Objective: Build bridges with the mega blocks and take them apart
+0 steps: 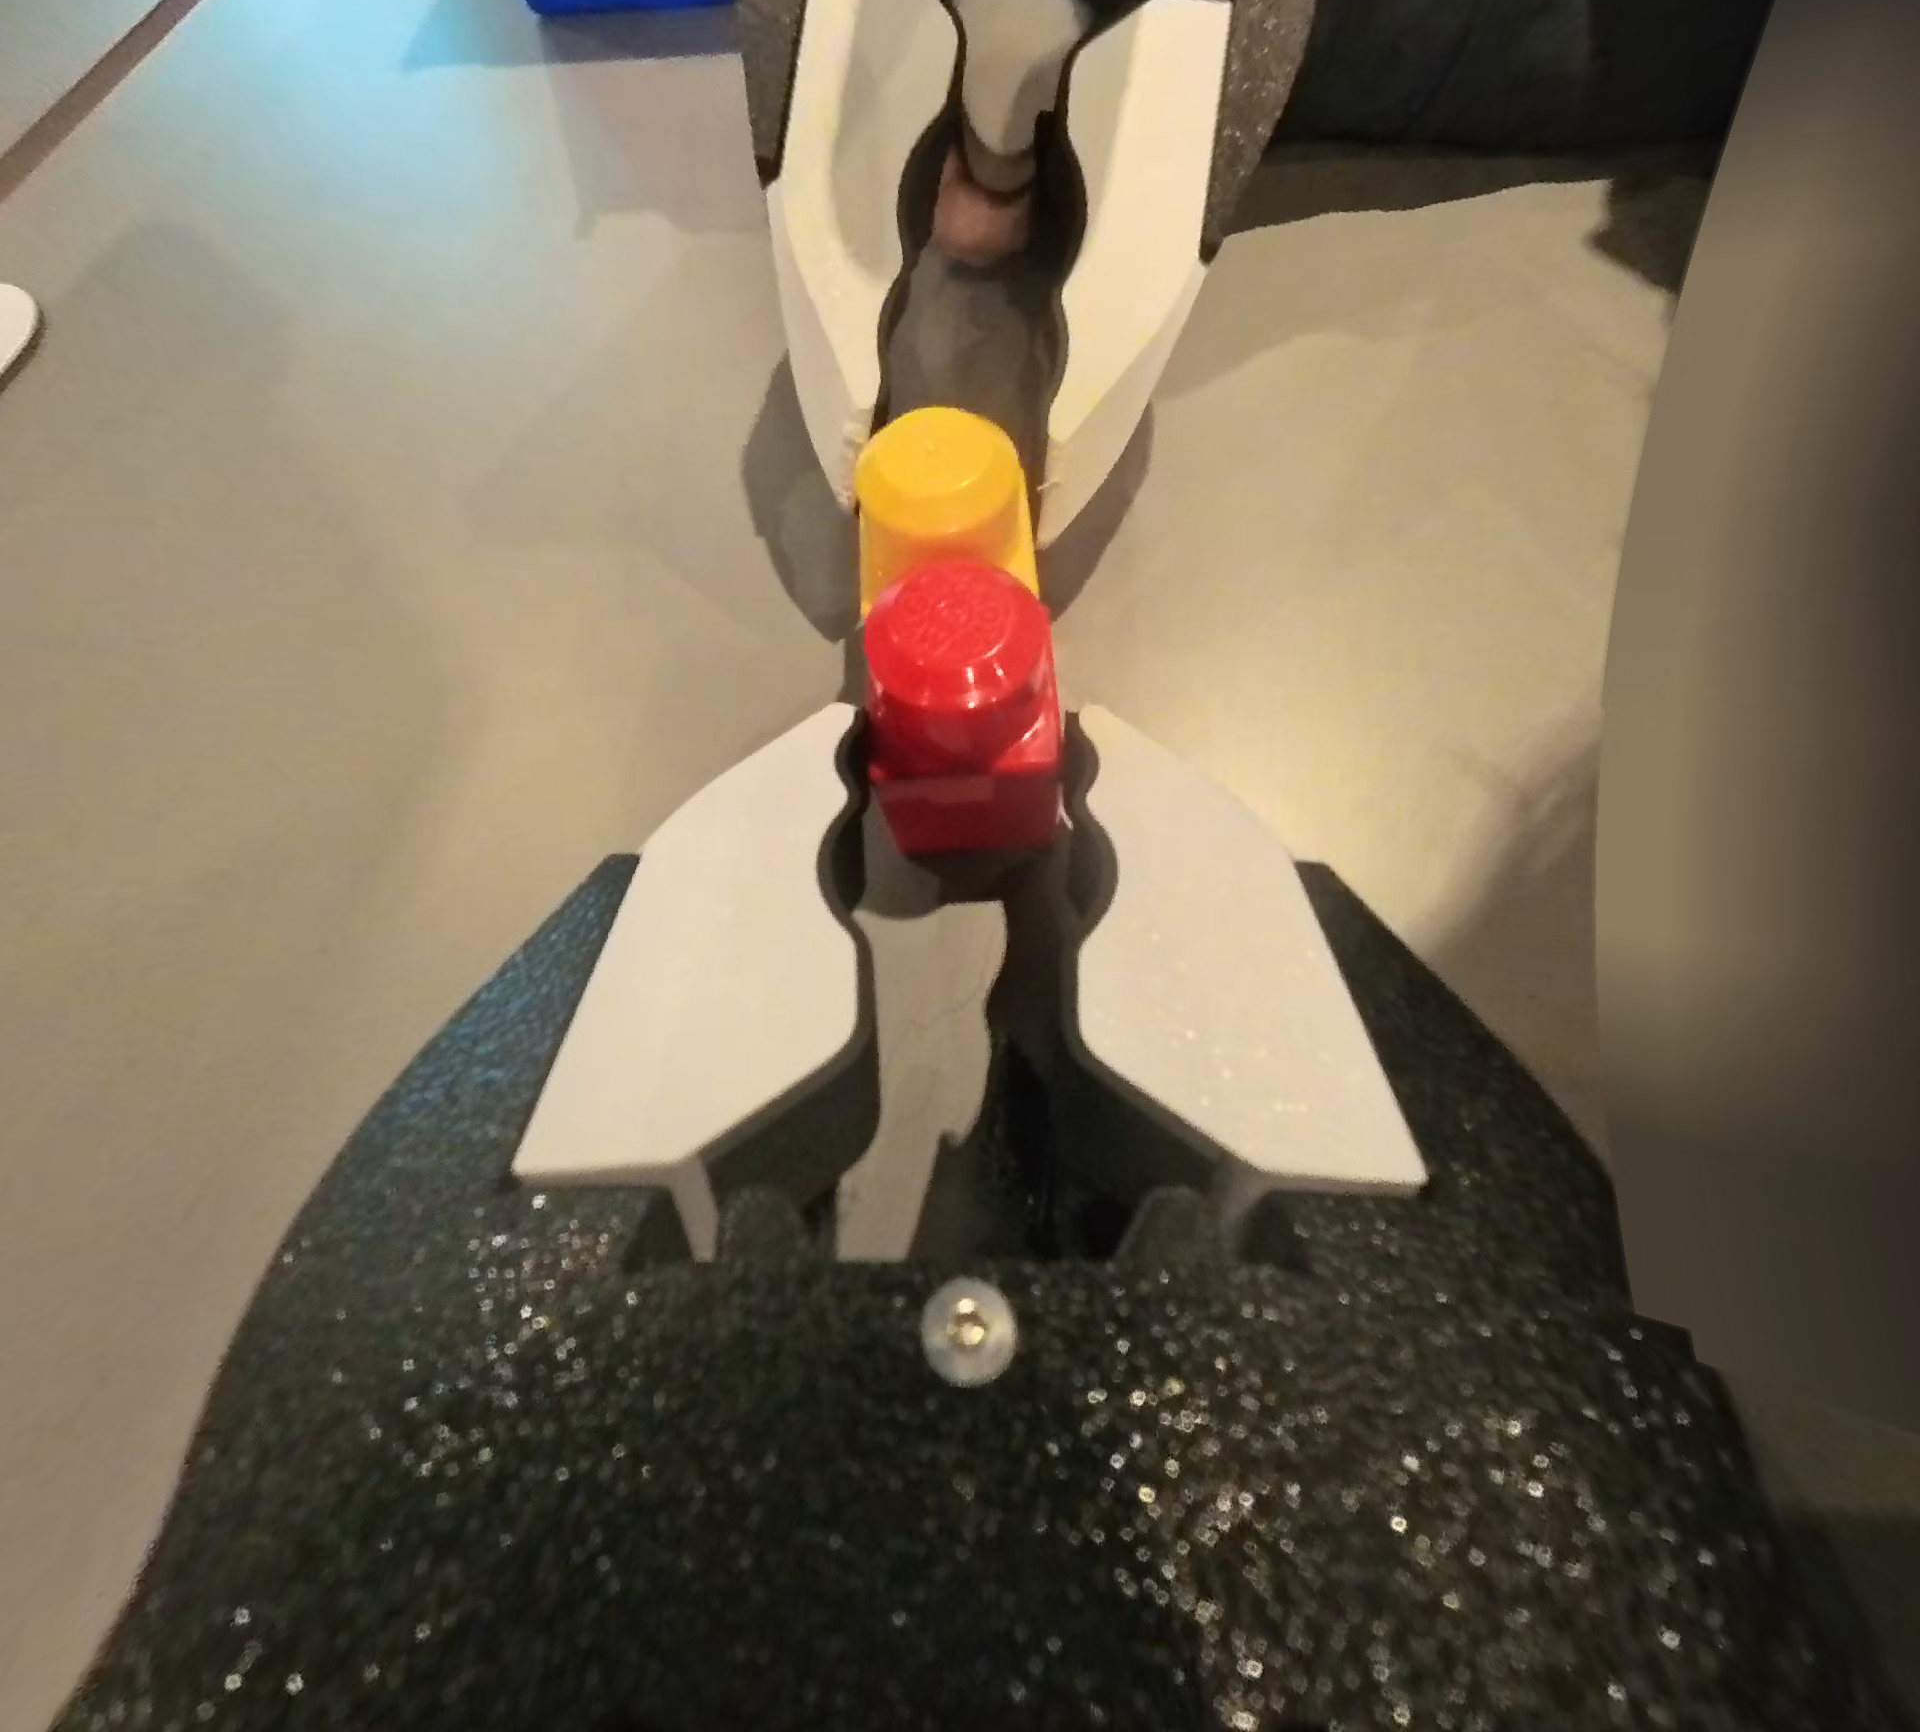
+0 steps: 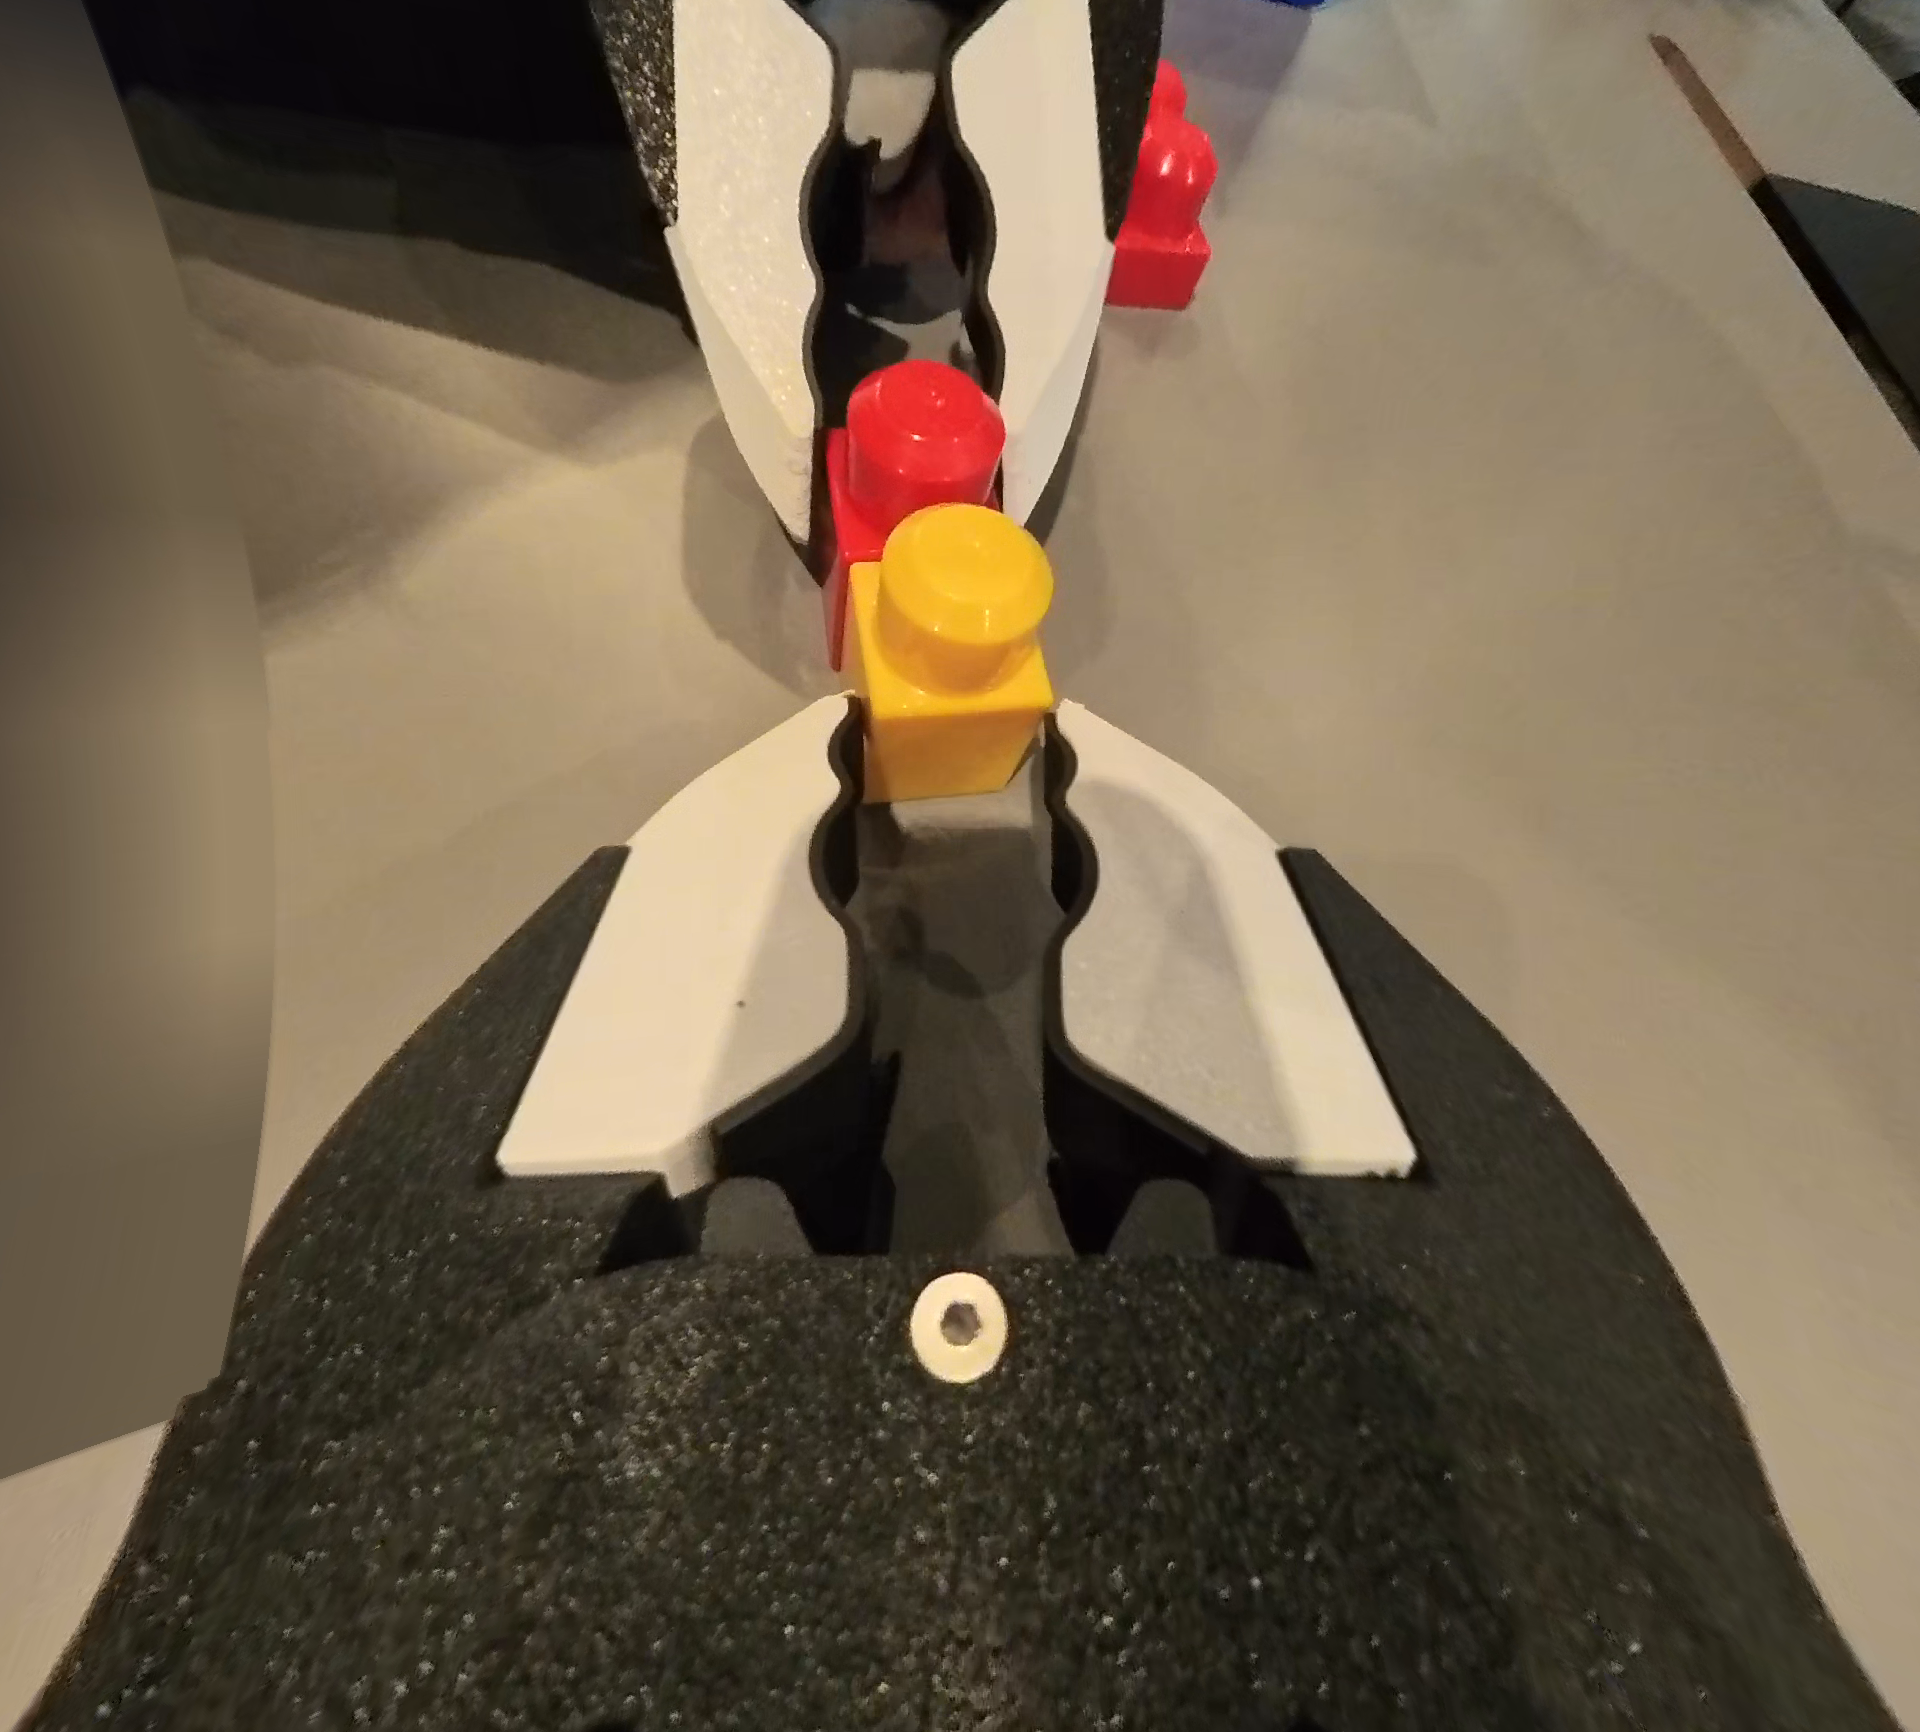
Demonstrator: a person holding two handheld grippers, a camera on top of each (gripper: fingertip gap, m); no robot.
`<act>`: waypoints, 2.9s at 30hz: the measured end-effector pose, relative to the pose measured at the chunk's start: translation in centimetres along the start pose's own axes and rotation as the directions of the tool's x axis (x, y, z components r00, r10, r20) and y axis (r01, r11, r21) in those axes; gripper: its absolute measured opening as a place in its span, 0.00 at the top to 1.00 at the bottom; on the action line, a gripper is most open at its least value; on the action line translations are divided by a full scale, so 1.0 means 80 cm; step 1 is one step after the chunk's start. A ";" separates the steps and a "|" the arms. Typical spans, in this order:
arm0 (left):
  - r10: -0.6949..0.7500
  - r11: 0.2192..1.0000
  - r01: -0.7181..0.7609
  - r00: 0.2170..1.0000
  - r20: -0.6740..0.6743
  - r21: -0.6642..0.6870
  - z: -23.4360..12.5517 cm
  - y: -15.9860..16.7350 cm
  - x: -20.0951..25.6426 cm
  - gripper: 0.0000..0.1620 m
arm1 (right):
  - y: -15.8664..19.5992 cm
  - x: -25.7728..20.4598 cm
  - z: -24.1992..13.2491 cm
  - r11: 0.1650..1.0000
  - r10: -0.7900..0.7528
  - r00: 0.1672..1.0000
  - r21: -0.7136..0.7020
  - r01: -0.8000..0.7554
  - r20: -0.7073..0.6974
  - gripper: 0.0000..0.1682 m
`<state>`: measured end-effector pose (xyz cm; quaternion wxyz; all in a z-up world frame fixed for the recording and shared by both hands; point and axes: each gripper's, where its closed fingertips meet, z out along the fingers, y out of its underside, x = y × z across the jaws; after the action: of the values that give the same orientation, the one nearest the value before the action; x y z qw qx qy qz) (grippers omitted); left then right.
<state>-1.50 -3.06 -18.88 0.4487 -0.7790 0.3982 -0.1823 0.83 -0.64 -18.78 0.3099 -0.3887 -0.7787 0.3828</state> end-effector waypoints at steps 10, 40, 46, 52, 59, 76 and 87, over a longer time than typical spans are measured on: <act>-0.009 1.000 0.009 1.000 -0.009 0.011 -0.003 0.002 -0.003 0.79 | -0.002 0.001 0.003 1.000 0.004 1.000 -0.007 -0.004 -0.018 0.80; -0.222 0.954 0.116 0.892 0.394 0.275 -0.078 -0.045 -0.032 0.64 | -0.053 0.071 -0.074 0.873 0.110 0.940 0.483 0.063 -0.323 0.80; -0.383 0.918 0.209 0.683 0.621 0.337 -0.089 -0.043 -0.025 0.59 | -0.053 0.085 -0.081 0.871 0.097 0.881 0.468 0.150 -0.463 0.82; -0.504 0.864 0.316 0.508 0.699 0.393 -0.070 -0.030 -0.006 0.40 | -0.053 0.086 -0.084 0.869 0.086 0.852 0.457 0.189 -0.516 0.84; -0.450 0.867 0.367 0.289 0.845 0.336 -0.048 -0.012 -0.005 0.18 | -0.059 0.076 -0.085 0.851 0.076 0.855 0.481 0.213 -0.513 0.85; -0.513 0.767 0.564 0.251 0.821 0.308 0.000 0.001 -0.022 0.23 | -0.062 0.075 -0.078 0.860 0.072 0.848 0.464 0.214 -0.525 0.88; -0.393 0.774 0.604 0.221 0.893 0.191 0.013 0.011 -0.034 0.34 | -0.063 0.073 -0.079 0.856 0.079 0.852 0.474 0.208 -0.517 0.88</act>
<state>-2.94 -0.61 -19.97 0.4252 -0.8737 -0.1639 0.1703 0.93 4.52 -10.22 0.6134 -0.3531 -0.5480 0.4459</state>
